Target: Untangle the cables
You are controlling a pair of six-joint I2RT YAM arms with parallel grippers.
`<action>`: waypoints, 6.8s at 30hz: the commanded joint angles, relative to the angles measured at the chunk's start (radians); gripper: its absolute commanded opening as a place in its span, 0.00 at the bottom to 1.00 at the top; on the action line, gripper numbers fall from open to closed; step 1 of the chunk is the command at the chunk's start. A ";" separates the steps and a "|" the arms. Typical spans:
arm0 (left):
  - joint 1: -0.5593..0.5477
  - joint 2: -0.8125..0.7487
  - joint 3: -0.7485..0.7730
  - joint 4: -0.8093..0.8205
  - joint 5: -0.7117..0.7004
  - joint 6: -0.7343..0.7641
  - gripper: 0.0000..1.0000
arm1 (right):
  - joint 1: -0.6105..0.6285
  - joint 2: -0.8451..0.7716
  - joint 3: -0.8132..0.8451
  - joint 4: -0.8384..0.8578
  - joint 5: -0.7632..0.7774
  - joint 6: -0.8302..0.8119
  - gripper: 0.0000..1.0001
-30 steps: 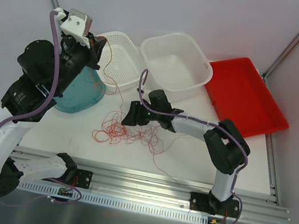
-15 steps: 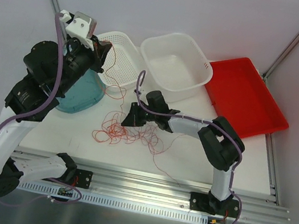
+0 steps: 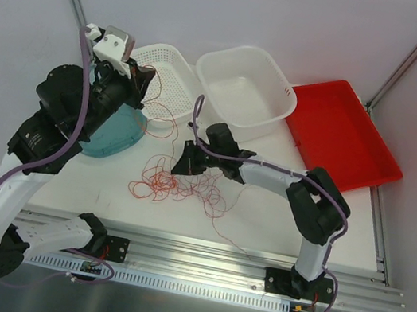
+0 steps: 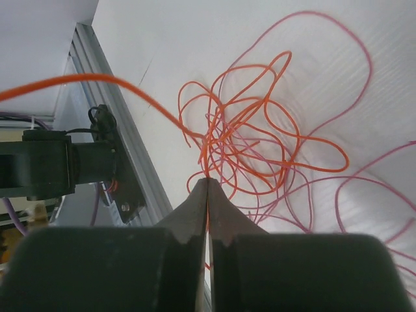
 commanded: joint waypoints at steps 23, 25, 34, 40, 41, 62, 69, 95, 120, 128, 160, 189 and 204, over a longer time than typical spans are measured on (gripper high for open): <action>0.008 0.006 -0.177 0.125 0.181 -0.201 0.00 | -0.221 -0.485 0.385 -0.527 0.468 -0.309 0.01; 0.009 0.045 -0.171 0.166 0.197 -0.200 0.00 | -0.278 -0.444 0.398 -0.529 0.447 -0.282 0.01; 0.008 0.301 -0.015 0.296 0.276 -0.163 0.00 | -0.456 -0.208 0.604 -0.535 0.359 -0.240 0.01; 0.008 0.432 0.067 0.397 0.279 -0.106 0.00 | -0.519 -0.051 0.702 -0.478 0.353 -0.180 0.09; 0.009 0.450 0.089 0.434 0.277 -0.088 0.00 | -0.527 -0.027 0.726 -0.495 0.355 -0.173 0.18; 0.054 1.064 0.561 0.793 0.285 0.015 0.00 | -0.608 -0.709 0.055 -0.642 0.395 -0.154 0.74; 0.080 1.207 0.571 0.870 0.257 -0.057 0.51 | -0.596 -0.862 -0.025 -0.739 0.391 -0.182 0.75; 0.080 0.126 -0.545 0.255 0.107 -0.413 0.99 | -0.070 -0.703 -0.132 -0.719 0.500 -0.177 0.72; 0.083 0.118 -0.897 0.089 0.101 -0.542 0.99 | -0.025 -0.229 -0.151 -0.750 0.813 -0.055 0.29; 0.081 0.142 -0.903 0.103 0.104 -0.551 0.99 | -0.252 -0.379 -0.200 -0.756 0.743 -0.084 0.27; -0.029 0.351 -0.866 0.276 0.285 -0.677 0.06 | -0.030 -0.422 -0.186 -0.446 0.523 0.171 0.60; -0.123 0.372 -0.906 0.324 0.260 -0.728 0.04 | -0.018 -0.034 0.022 -0.377 0.606 0.257 0.22; -0.117 0.349 -0.946 0.323 0.198 -0.732 0.09 | -0.018 -0.477 0.407 -0.751 0.701 -0.120 0.01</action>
